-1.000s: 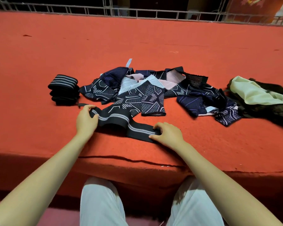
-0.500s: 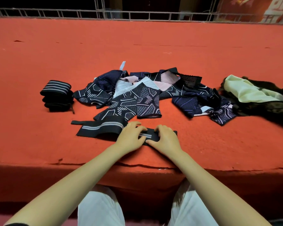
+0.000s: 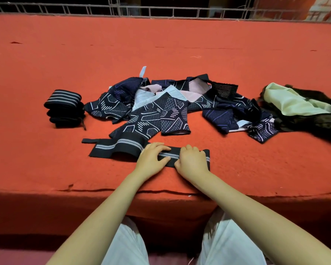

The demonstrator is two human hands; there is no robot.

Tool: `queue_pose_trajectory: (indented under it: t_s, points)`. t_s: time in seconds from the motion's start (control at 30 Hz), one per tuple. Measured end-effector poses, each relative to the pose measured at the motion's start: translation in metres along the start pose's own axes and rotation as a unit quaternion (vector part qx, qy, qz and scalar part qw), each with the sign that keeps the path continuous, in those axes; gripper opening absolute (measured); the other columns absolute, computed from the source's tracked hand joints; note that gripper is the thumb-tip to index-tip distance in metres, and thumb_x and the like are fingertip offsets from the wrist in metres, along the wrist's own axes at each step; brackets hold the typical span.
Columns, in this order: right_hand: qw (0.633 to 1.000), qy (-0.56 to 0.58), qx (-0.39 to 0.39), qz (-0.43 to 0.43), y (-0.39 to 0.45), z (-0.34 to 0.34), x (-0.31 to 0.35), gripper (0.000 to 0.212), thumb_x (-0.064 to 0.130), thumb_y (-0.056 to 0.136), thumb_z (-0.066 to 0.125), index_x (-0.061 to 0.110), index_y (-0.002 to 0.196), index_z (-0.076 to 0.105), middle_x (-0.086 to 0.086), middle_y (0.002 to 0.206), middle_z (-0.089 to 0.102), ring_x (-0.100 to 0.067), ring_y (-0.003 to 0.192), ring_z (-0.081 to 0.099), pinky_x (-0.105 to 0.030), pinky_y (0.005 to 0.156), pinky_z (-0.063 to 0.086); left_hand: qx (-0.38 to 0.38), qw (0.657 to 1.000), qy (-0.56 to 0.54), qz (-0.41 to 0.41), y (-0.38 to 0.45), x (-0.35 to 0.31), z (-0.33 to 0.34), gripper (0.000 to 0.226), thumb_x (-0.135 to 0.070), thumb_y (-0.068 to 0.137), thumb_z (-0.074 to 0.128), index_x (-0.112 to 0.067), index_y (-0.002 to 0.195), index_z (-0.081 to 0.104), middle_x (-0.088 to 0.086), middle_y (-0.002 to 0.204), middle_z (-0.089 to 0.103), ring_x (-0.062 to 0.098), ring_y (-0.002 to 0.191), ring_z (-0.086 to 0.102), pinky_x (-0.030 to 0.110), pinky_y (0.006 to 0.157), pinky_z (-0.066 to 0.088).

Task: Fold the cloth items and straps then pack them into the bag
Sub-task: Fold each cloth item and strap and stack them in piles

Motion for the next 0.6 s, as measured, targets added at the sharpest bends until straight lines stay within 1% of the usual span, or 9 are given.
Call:
queue_pose_trajectory:
  t_s: [0.03,0.1,0.2,0.23,0.3,0.33,0.43,0.5,0.6]
  points:
    - [1.000,-0.010,-0.001,0.000,0.000,-0.001,0.001,0.035,0.028,0.087,0.050,0.003,0.111,0.057,-0.013,0.113,0.058,-0.033,0.104,0.054,-0.039,0.080,0.041,0.004,1.000,-0.003,0.002,0.000,0.000,0.000,0.043,-0.045,0.075,0.056,-0.028,0.113,0.067,-0.002,0.127,0.057,0.018,0.121,0.047,0.038,0.106,0.034]
    - [0.999,-0.032,0.003,-0.005,-0.002,0.000,0.002,0.034,0.028,0.088,0.051,0.004,0.110,0.057,-0.013,0.111,0.059,-0.032,0.102,0.056,-0.038,0.081,0.041,0.005,1.000,-0.005,0.007,0.001,0.000,0.000,0.039,-0.041,0.077,0.062,-0.027,0.113,0.067,-0.001,0.127,0.057,0.017,0.121,0.047,0.035,0.107,0.034]
    - [0.998,-0.059,-0.023,-0.008,-0.006,-0.007,0.003,0.032,0.031,0.083,0.060,0.003,0.099,0.062,-0.013,0.096,0.063,-0.031,0.088,0.061,-0.036,0.076,0.045,0.007,1.000,-0.002,0.014,0.003,0.001,0.000,0.032,-0.030,0.081,0.070,-0.025,0.112,0.067,-0.001,0.125,0.058,0.017,0.122,0.047,0.030,0.106,0.032]
    - [0.999,-0.049,-0.012,-0.012,-0.006,-0.006,0.002,0.031,0.029,0.085,0.057,0.003,0.101,0.060,-0.014,0.099,0.062,-0.031,0.090,0.060,-0.037,0.076,0.044,0.012,1.000,-0.003,0.014,0.003,0.001,0.001,0.032,-0.030,0.081,0.070,-0.025,0.112,0.067,-0.001,0.125,0.059,0.016,0.123,0.047,0.028,0.105,0.031]
    - [0.999,0.041,0.009,0.002,-0.006,-0.007,-0.012,0.028,0.025,0.090,0.047,0.003,0.103,0.058,-0.016,0.105,0.061,-0.034,0.096,0.058,-0.038,0.076,0.042,0.024,1.000,-0.002,0.013,0.005,0.001,0.000,0.032,-0.030,0.081,0.070,-0.024,0.112,0.067,-0.002,0.123,0.060,0.014,0.123,0.047,0.026,0.104,0.031]
    - [0.994,0.106,0.006,0.031,-0.006,-0.009,-0.027,0.024,0.022,0.090,0.047,0.003,0.098,0.059,-0.017,0.103,0.061,-0.035,0.094,0.059,-0.039,0.075,0.042,0.029,0.999,0.002,0.013,0.006,0.000,0.000,0.032,-0.030,0.081,0.070,-0.024,0.112,0.067,-0.003,0.122,0.060,0.014,0.122,0.048,0.026,0.104,0.032]
    - [0.954,0.262,-0.028,0.141,-0.015,-0.014,-0.089,0.011,0.016,0.086,0.052,0.010,0.078,0.058,-0.010,0.085,0.063,-0.032,0.086,0.059,-0.038,0.072,0.039,0.040,0.999,0.015,0.010,0.008,-0.001,0.000,0.033,-0.031,0.080,0.070,-0.024,0.113,0.065,-0.006,0.119,0.060,0.013,0.115,0.052,0.029,0.101,0.038]
    - [0.924,0.325,-0.032,0.199,-0.026,-0.008,-0.122,0.013,0.013,0.086,0.053,0.013,0.074,0.058,-0.005,0.078,0.062,-0.029,0.083,0.059,-0.035,0.070,0.038,0.044,0.999,0.031,0.010,0.009,-0.002,0.001,0.034,-0.031,0.081,0.068,-0.024,0.114,0.064,-0.006,0.120,0.060,0.014,0.114,0.052,0.030,0.100,0.040]
    - [0.890,0.374,-0.057,0.254,-0.042,-0.004,-0.155,0.014,0.013,0.087,0.053,0.011,0.074,0.059,-0.003,0.075,0.061,-0.024,0.078,0.057,-0.032,0.068,0.036,0.056,0.996,0.068,0.014,0.009,-0.007,0.005,0.035,-0.031,0.085,0.063,-0.025,0.119,0.061,-0.005,0.124,0.056,0.016,0.117,0.050,0.030,0.102,0.038]
Point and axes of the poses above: each hand's wrist, its own y-axis towards the middle knuckle, its own z-axis out of the palm, x = y × z, the point moved 9 cm from there along y, towards the middle knuckle
